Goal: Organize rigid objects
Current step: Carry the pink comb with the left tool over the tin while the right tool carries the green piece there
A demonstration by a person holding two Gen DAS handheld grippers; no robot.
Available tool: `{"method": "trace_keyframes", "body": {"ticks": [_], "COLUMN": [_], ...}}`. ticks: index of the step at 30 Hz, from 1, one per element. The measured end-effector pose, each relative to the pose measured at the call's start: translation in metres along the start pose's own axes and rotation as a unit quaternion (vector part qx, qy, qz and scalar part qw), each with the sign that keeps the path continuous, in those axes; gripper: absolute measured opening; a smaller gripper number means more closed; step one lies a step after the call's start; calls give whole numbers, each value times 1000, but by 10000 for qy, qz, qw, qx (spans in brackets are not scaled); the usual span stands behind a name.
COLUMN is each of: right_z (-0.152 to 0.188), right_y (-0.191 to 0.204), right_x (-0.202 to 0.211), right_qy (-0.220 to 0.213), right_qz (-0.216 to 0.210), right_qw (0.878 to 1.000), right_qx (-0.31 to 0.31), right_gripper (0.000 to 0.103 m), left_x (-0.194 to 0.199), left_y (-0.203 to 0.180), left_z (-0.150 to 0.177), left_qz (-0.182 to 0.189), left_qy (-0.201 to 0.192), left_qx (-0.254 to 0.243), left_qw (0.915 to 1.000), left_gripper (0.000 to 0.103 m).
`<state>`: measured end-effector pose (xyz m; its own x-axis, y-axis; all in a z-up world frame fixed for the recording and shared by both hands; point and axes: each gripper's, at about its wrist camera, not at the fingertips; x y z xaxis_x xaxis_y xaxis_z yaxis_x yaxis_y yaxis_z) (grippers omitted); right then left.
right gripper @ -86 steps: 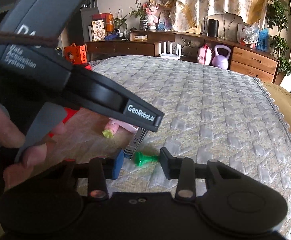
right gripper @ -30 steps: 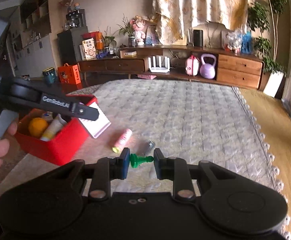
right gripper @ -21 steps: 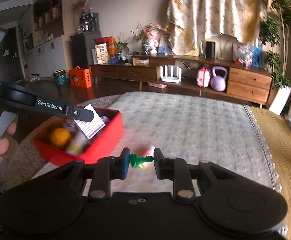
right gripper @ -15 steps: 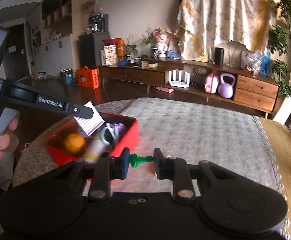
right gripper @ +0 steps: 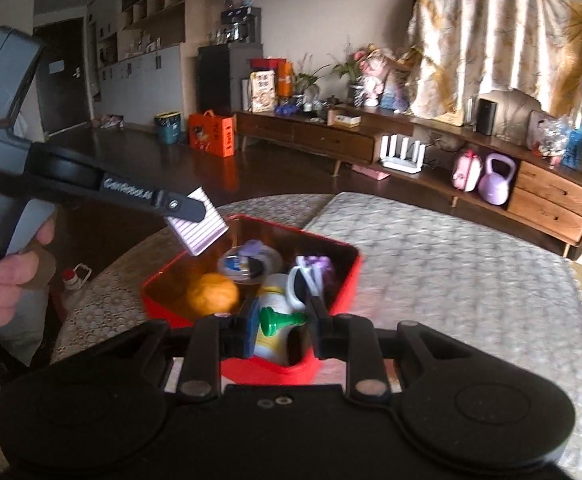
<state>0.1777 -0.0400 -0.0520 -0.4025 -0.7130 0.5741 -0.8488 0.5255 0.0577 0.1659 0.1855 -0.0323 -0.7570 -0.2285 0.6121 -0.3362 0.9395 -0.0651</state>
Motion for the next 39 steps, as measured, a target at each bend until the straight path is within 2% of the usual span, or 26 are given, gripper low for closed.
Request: {"method": "trace_keyframes", "body": {"ticks": [7,16,29,39], "right_z": [-3,-2,3,2], "right_y": [14,20,23,20], "right_x": [-40,-75,-84,-73], "right_qy": [294,585,733,645], "right_qz": [-124,-163,-159,-141], "right_qw": [9995,9982,9972,9977], "right_qx": [26,-7,5,-125], "right_gripper": [24,24,25,33], "left_x": [-27,-59,-68,-60], "left_y": [24,32,26,24], "left_z": [-2,-3,13,16], "left_qz": [-160,-207,-342,-518], "left_qy": [123,296,435,457], "left_qx": [84,-28,-241,-265], "left_qw": [9998,9993,9982,9973], "left_gripper": [9,9,9,9]}}
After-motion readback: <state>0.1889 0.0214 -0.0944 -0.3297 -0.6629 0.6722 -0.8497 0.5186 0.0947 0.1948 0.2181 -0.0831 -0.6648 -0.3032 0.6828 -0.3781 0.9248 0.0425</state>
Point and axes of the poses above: each gripper's, at about its wrist camera, not at the fingertips, and x roughly against the way its jaws point, y to its left, z to its underside, and after that the axes turned 9 degrees about -z, right-handed
